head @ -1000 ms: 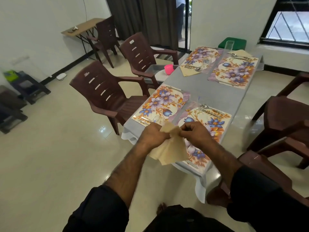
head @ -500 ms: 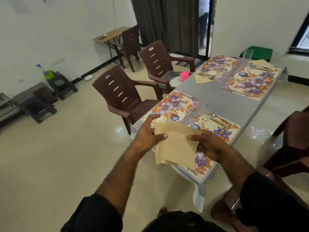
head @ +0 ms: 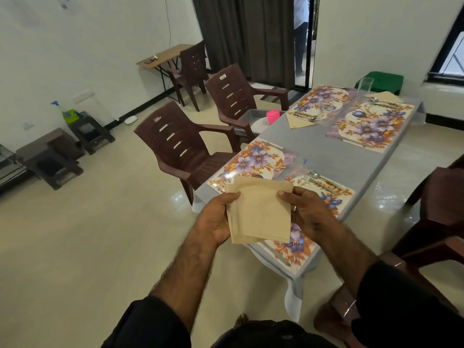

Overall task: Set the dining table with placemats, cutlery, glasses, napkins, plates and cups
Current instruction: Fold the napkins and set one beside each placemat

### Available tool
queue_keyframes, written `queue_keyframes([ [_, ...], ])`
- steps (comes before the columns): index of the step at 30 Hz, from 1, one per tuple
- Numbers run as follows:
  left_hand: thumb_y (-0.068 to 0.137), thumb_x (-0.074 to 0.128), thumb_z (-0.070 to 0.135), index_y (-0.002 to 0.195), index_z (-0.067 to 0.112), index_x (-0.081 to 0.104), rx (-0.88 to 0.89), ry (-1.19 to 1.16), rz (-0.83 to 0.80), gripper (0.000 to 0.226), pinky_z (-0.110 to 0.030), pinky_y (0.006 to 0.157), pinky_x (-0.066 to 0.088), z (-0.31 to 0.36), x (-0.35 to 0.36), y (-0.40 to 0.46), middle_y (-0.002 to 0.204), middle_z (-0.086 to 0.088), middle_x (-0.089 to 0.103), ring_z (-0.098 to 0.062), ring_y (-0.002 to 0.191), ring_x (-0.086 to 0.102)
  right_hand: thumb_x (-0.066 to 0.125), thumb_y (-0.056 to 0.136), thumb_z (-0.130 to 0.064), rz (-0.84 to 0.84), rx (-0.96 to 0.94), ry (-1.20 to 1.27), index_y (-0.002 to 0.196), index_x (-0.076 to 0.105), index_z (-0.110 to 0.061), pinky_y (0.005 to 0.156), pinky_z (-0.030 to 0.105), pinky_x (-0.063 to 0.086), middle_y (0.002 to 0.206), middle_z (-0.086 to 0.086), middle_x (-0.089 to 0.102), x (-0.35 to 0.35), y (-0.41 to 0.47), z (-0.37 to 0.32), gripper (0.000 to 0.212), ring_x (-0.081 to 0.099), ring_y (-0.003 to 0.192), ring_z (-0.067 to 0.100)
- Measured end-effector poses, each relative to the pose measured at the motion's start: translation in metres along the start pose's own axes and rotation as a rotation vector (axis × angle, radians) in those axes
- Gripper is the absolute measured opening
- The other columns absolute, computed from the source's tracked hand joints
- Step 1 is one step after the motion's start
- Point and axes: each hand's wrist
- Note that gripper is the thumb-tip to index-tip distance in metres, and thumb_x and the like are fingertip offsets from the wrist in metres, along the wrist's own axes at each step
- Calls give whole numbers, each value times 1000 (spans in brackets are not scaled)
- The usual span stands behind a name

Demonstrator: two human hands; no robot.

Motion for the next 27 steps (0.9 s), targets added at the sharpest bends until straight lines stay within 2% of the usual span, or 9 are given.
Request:
queue_keyframes([
  [3,102,63,6,137,5,66,-2,28,29,34,-53,94,60,-3,0,6,127,-22,75,-40,114,72,77,93,-11,113,-100,-237,110,75,-8,78,42,61,102,8,80,-6,9,-4,18,73,101,37],
  [5,102,61,2,132,4,67,-17,60,52,31,-54,94,61,-6,1,10,126,-23,75,-41,114,72,80,91,-16,171,-228,-497,110,77,-10,80,39,60,101,3,79,-6,10,-8,20,74,99,30],
  [7,100,60,0,122,4,69,-38,53,70,24,-58,103,56,-8,1,12,129,-25,73,-44,123,68,80,93,-26,211,-371,-790,113,78,-13,85,36,59,100,-3,77,-2,5,-10,24,73,93,21],
  [9,99,59,-2,114,4,70,-44,44,80,19,-60,110,52,-9,1,16,130,-25,72,-45,128,66,78,94,-31,230,-475,-935,115,78,-14,86,34,58,97,-5,75,5,-2,-11,27,71,90,17],
  [11,99,60,-3,112,5,69,-34,54,93,17,-62,111,51,-11,1,20,129,-26,72,-45,127,66,76,95,-33,224,-515,-950,115,78,-15,86,33,58,96,-5,74,10,-5,-10,27,70,89,16],
  [16,100,63,-1,111,7,66,-15,97,139,14,-63,110,51,-5,-5,24,126,-24,72,-43,123,67,67,102,-36,237,-496,-904,124,75,-13,91,37,58,113,3,77,15,1,-10,33,69,98,18],
  [22,97,67,1,127,10,64,-12,96,153,31,-65,105,54,-2,-15,25,126,-22,73,-42,118,70,77,95,-28,232,-428,-776,111,74,-19,89,41,62,100,-3,75,16,9,-16,18,72,94,15],
  [25,96,68,3,131,10,63,-12,75,157,36,-64,105,55,-3,-15,24,127,-22,73,-42,118,70,75,96,-34,222,-465,-838,109,76,-19,87,37,61,98,-5,74,21,8,-15,20,68,89,6],
  [27,96,68,5,129,10,63,-10,52,152,34,-62,105,55,-3,-15,25,126,-22,73,-41,117,70,75,96,-34,214,-603,-983,107,77,-18,85,35,58,97,-5,72,27,3,-10,19,64,86,6],
])
Point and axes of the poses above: each hand's wrist, its own y-axis towards the middle knuckle, its own x-axis out of the palm, z = x × y
